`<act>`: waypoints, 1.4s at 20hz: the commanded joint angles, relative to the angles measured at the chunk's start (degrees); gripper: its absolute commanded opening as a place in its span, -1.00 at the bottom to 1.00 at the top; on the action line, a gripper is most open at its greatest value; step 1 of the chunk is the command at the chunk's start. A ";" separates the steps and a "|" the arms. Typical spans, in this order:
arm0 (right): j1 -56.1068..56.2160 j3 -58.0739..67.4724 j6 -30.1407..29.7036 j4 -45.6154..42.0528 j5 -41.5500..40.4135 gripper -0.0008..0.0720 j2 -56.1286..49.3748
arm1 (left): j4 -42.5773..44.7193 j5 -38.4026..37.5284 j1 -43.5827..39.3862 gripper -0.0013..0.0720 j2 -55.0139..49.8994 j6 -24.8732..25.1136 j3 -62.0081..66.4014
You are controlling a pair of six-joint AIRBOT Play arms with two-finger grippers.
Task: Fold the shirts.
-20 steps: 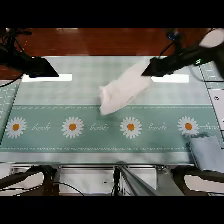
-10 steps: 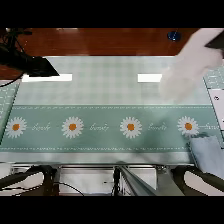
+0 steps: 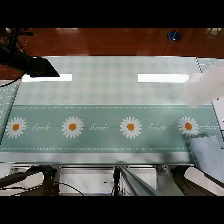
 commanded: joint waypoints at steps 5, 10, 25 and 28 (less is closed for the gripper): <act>-5.35 -20.72 3.82 -8.17 0.57 -0.93 9.81 | 2.40 1.70 0.09 0.10 -0.04 2.95 0.02; -14.23 -29.33 -0.20 -18.27 0.57 -0.93 14.16 | 4.55 2.91 0.13 0.10 -0.04 5.27 0.02; -39.43 -36.06 -14.38 -31.61 0.74 -0.93 15.21 | 7.13 3.56 0.48 0.10 -0.04 5.22 0.02; -41.81 -43.80 -15.45 -34.95 0.81 -0.93 15.87 | 7.10 4.28 1.20 0.10 -0.04 5.18 0.02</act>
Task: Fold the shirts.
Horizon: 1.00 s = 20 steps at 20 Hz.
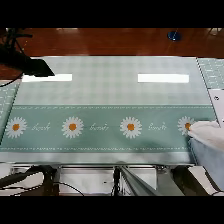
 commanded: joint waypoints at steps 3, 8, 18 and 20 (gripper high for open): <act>-3.63 -10.27 -2.38 -14.08 0.33 -0.93 0.61 | 0.28 1.05 1.18 0.10 -0.04 -0.07 0.02; -5.79 -14.78 -2.67 -23.12 0.04 -0.93 0.52 | 0.46 1.07 2.62 0.10 -0.04 -0.09 0.02; -6.95 -30.40 -1.75 -33.64 -8.72 -0.92 0.17 | 0.48 1.44 2.78 0.10 -0.04 -0.09 0.04; -8.37 -32.02 -1.79 -34.67 -12.87 -0.08 0.17 | 0.48 1.44 2.78 0.10 -0.04 -0.09 0.04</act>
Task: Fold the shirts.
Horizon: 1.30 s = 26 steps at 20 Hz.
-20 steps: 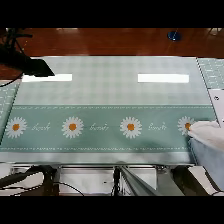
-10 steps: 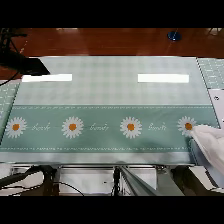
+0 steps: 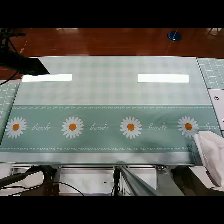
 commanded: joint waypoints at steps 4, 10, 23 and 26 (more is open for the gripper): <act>-2.56 -3.32 -1.99 -15.72 -11.74 0.68 -0.02 | 1.27 0.00 0.04 0.10 -0.04 0.02 0.04; 0.46 -1.81 10.40 -21.64 -28.04 0.57 -0.04 | 2.29 0.46 0.02 0.10 -0.04 0.04 0.04; 85.50 37.29 -6.67 50.62 -35.04 -0.61 -31.15 | 7.93 7.26 -6.60 0.10 -0.24 0.04 0.04; 101.39 38.40 -4.79 29.57 -17.86 -0.60 -34.91 | 11.96 4.17 -11.72 0.10 -2.43 -2.34 0.04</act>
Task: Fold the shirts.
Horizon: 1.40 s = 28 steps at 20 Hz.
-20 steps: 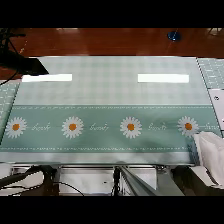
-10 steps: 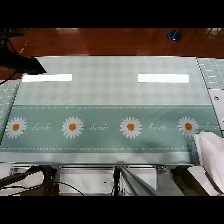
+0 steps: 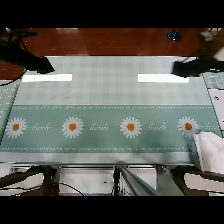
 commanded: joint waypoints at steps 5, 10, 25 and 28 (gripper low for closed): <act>20.94 3.32 4.02 -30.14 23.82 -0.60 -4.92 | 17.35 -5.03 -11.50 0.10 -8.61 -11.21 0.04; 10.45 3.32 6.38 -20.85 23.19 -0.39 -4.92 | 16.00 -4.72 -13.31 0.20 -12.61 -14.14 0.04; 2.47 3.32 -2.27 -16.02 -4.87 -0.25 -4.44 | 9.44 6.16 -13.29 0.67 -12.70 -14.16 0.07; 2.47 3.32 -2.25 -17.33 -4.85 -0.25 -4.44 | 9.44 6.16 -13.29 0.67 -12.70 -14.16 0.07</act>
